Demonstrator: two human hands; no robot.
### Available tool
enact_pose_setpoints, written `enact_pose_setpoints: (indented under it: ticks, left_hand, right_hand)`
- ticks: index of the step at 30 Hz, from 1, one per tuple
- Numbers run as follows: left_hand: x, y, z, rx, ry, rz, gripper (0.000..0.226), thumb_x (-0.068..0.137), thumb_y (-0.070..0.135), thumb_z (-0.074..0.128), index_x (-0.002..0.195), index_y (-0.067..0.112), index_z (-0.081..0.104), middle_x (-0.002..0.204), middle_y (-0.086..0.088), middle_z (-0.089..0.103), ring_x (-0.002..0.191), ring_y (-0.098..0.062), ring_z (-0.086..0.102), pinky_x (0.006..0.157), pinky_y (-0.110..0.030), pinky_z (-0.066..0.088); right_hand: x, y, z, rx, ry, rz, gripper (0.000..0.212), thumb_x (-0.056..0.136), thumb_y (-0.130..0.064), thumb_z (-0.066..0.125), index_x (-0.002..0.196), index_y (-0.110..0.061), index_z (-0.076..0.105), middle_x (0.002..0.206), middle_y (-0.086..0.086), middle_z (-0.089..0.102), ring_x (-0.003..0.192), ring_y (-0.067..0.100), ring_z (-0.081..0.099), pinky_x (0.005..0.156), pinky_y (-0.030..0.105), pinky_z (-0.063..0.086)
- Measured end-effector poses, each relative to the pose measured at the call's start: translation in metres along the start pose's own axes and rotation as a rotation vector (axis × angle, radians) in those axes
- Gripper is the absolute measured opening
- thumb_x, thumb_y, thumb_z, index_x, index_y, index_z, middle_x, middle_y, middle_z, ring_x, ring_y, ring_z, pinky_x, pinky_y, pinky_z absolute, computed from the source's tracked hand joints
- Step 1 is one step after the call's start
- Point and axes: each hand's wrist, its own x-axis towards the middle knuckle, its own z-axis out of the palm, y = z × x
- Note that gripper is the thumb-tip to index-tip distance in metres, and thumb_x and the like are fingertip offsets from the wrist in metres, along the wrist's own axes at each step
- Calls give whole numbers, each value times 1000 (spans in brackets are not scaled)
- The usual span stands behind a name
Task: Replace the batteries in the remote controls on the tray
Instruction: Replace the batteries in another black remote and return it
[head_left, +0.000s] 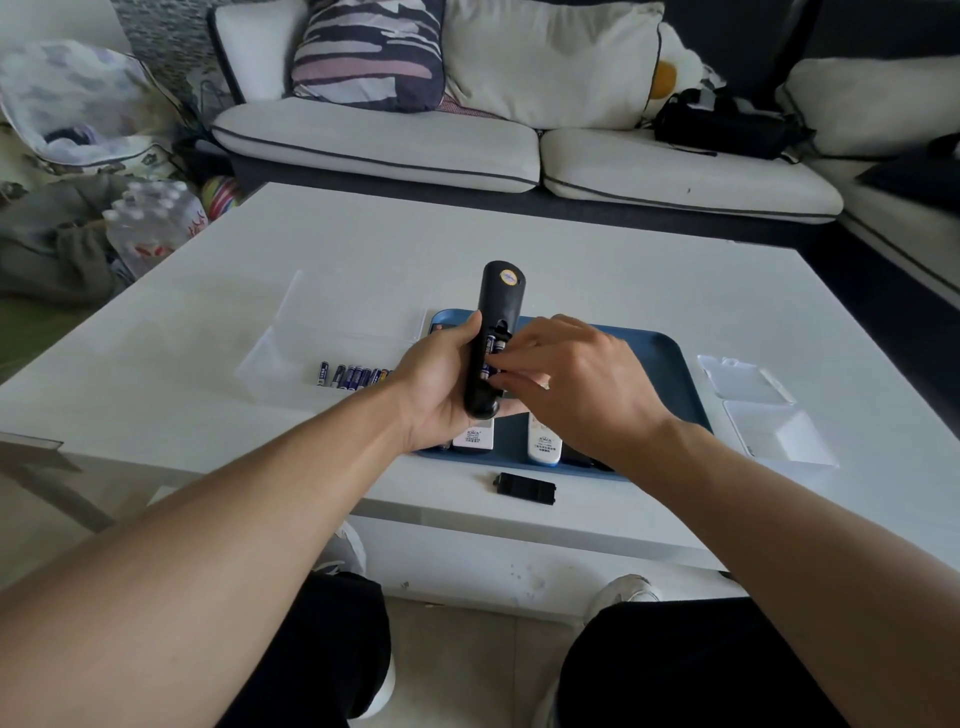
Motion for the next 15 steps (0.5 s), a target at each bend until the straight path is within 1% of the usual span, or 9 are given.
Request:
enact_pose_setpoints:
  ticks: [1, 2, 5, 7, 10, 12, 15]
  left_hand:
    - [2, -1, -1, 2, -7, -4, 52, 110, 43, 23, 125, 12, 61, 93, -6, 75, 78, -21, 74, 86, -46, 54]
    - [2, -1, -2, 5, -18, -7, 53, 109, 43, 22, 125, 12, 62, 94, -6, 75, 79, -21, 74, 90, -47, 52]
    - [4, -2, -1, 11, -39, -10, 53, 109, 44, 23, 126, 13, 61, 96, -6, 74, 82, -21, 74, 88, -45, 52]
    - [3, -2, 0, 9, -50, -11, 52, 109, 44, 23, 126, 13, 61, 96, -6, 75, 83, -21, 74, 87, -45, 52]
    - [2, -2, 1, -6, -81, 1, 50, 109, 44, 26, 124, 15, 63, 101, -6, 75, 89, -21, 73, 89, -45, 52]
    - [2, -2, 2, 2, -78, 13, 49, 109, 44, 27, 125, 17, 64, 105, -5, 75, 92, -20, 72, 89, -45, 53]
    - [4, -3, 4, -14, -62, 29, 48, 109, 43, 28, 130, 17, 62, 105, -4, 74, 87, -19, 73, 89, -45, 52]
  right_hand:
    - [0, 0, 0, 0, 5, 3, 14, 86, -26, 73, 97, -31, 80, 94, -10, 72, 87, 21, 65, 62, 35, 55]
    - [-1, 0, -1, 3, 7, 10, 14, 85, -25, 74, 96, -32, 80, 94, -10, 72, 86, 20, 65, 62, 35, 55]
    - [-2, -3, -3, 34, -5, 46, 15, 85, -25, 73, 95, -34, 80, 95, -12, 72, 87, 18, 66, 64, 36, 55]
    - [-2, -4, -4, 113, -22, 134, 16, 86, -23, 74, 96, -33, 81, 96, -13, 71, 85, 13, 65, 68, 37, 55]
    - [-1, -5, -5, 244, -53, 289, 22, 86, -21, 75, 106, -28, 78, 99, -11, 67, 78, 9, 61, 75, 35, 52]
    - [0, -7, -5, 247, -60, 301, 29, 86, -21, 76, 114, -28, 75, 101, -9, 64, 78, 10, 60, 76, 32, 51]
    - [1, -8, -5, 220, -107, 293, 33, 91, -21, 72, 123, -27, 71, 104, -8, 59, 80, 10, 56, 74, 21, 44]
